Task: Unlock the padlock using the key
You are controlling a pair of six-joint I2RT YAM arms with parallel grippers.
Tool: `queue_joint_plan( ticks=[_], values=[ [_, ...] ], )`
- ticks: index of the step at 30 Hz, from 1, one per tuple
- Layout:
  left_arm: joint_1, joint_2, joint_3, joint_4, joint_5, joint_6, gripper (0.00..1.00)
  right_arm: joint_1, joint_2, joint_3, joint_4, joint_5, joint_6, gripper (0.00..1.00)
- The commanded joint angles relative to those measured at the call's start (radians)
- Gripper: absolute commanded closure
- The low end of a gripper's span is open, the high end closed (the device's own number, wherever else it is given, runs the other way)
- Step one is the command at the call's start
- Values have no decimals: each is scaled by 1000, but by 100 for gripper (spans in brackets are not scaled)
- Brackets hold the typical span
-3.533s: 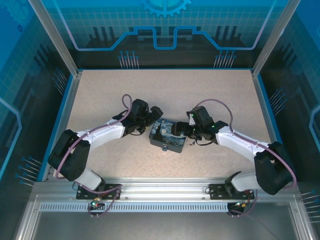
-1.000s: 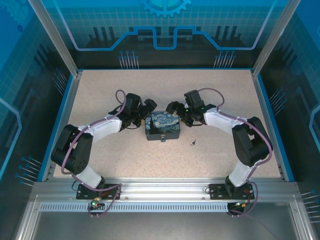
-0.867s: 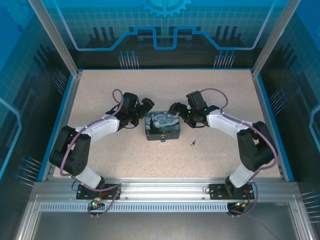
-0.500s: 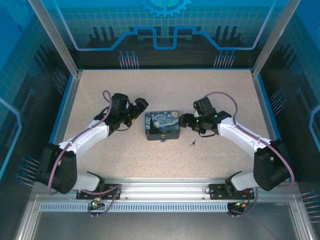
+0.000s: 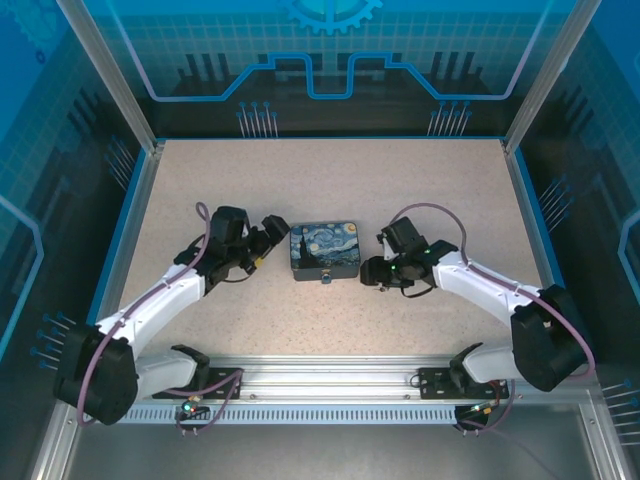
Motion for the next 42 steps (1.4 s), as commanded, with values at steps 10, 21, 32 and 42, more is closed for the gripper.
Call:
queue_joint_plan(
  ticks=[10, 21, 32, 42],
  values=[
    [-118, 113, -14, 57, -22, -45, 1, 74, 120, 67, 54, 21, 62, 42],
    [-130, 297, 136, 94, -9, -23, 1, 71, 184, 144, 56, 43, 66, 42],
    [-130, 417, 267, 101, -5, 4, 1, 54, 254, 237, 42, 49, 67, 42],
    [-103, 379, 242, 81, -11, 30, 1, 50, 161, 199, 8, 73, 57, 34]
  ],
)
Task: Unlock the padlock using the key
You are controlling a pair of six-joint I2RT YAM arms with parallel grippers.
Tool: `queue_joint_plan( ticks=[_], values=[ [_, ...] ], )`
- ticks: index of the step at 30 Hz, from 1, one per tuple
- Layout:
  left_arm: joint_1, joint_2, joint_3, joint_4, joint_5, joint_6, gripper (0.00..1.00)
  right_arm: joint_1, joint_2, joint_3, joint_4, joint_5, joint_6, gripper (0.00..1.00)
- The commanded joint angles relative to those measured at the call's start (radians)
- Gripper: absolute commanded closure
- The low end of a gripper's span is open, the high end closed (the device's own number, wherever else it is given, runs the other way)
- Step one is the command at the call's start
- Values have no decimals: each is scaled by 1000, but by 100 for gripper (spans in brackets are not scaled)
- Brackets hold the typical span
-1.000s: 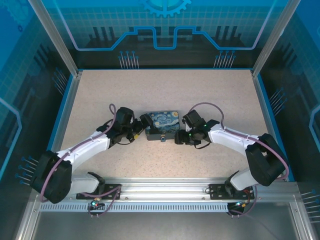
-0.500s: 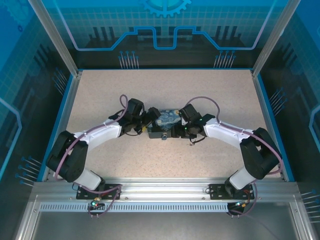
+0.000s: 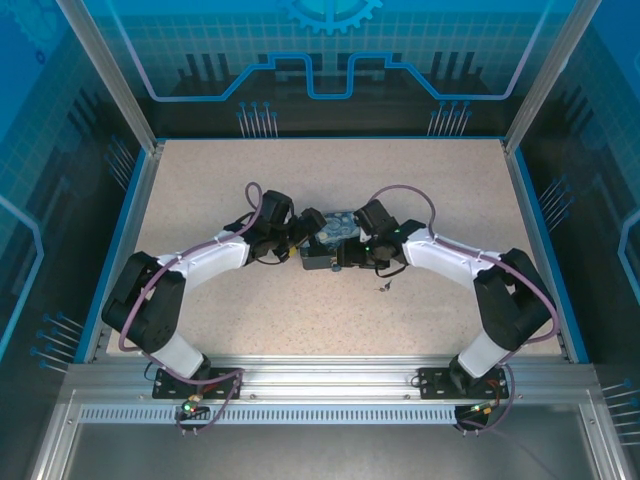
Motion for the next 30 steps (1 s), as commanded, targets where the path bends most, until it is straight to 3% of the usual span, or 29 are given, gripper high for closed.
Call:
queue_joint_plan(
  ticks=[1, 9, 18, 30],
  values=[
    [30, -54, -14, -8, 1, 32, 1, -4, -109, -51, -30, 25, -1, 33],
    [98, -211, -105, -85, -20, 50, 1, -19, -205, -189, -46, 41, -54, 20],
    [100, -322, -154, -126, -33, 41, 1, -36, -118, -203, 7, 29, -94, 19],
    [100, -325, -170, -114, -29, 25, 1, -38, -67, -212, 6, 29, -103, 19]
  ],
)
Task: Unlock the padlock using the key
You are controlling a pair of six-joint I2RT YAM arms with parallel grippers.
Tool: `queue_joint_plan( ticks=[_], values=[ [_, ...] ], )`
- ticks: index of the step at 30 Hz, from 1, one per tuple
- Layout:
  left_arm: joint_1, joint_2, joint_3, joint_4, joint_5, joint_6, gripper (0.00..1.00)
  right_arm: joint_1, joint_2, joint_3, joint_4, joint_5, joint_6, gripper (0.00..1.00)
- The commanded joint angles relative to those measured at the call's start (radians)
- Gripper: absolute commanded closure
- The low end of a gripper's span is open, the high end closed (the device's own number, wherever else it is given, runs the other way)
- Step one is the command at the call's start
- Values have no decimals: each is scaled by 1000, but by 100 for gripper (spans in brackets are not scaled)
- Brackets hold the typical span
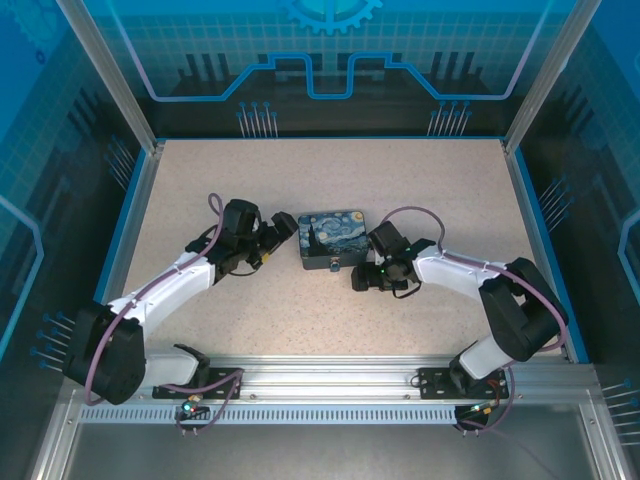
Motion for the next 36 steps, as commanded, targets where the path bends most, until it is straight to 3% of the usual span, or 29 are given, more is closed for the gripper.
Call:
queue_joint_plan(
  ticks=[1, 20, 32, 36],
  values=[
    [4, -14, -7, -6, -11, -4, 1, -11, -8, -9, 0, -1, -6, 19],
    [4, 24, -5, 28, -2, -5, 1, 67, -119, -119, -30, -27, 73, 25],
    [4, 37, -6, 43, 2, -15, 1, 131, -39, -57, -126, 94, 62, 43],
    [4, 40, -4, 45, 3, -17, 1, 162, -4, -37, -149, 136, 57, 55]
  ],
)
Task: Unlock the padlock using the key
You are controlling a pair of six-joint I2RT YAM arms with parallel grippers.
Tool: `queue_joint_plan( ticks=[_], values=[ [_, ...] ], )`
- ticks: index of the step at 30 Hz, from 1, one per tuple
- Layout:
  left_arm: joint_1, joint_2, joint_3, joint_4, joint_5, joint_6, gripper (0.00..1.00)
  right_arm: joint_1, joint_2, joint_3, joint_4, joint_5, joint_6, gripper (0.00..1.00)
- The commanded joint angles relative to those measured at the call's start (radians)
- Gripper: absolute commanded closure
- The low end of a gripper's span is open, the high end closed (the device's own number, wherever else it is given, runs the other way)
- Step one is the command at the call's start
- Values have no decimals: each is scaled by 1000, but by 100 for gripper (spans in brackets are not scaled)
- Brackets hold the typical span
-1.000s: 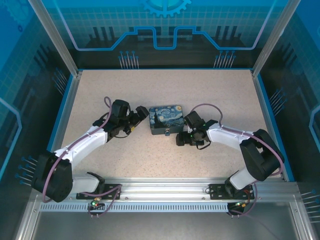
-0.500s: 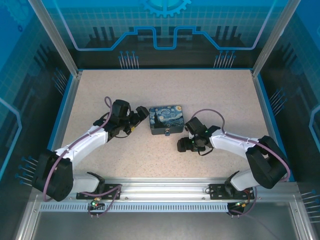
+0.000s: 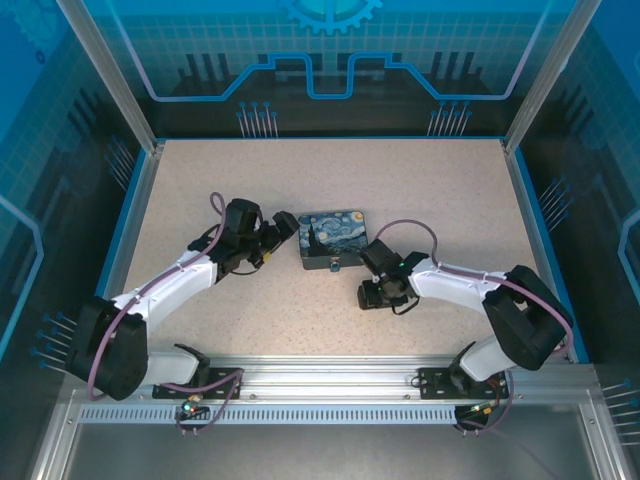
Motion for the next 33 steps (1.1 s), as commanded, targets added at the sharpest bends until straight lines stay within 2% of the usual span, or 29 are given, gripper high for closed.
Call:
queue_joint_plan(
  ticks=[1, 7, 9, 23, 33],
  values=[
    [4, 15, -3, 14, 2, -18, 1, 29, 38, 22, -66, 55, -4, 56],
    [4, 21, 4, 15, 7, -19, 1, 41, 54, 19, -60, 62, -3, 64],
    [4, 23, 6, 15, 8, -19, 1, 41, 53, 17, -60, 64, -3, 64],
    [4, 24, 9, 17, 8, -22, 1, 39, 2, 47, -92, 40, -61, 34],
    [4, 20, 6, 17, 8, -22, 1, 33, -29, 5, -88, 14, -42, 33]
  ],
)
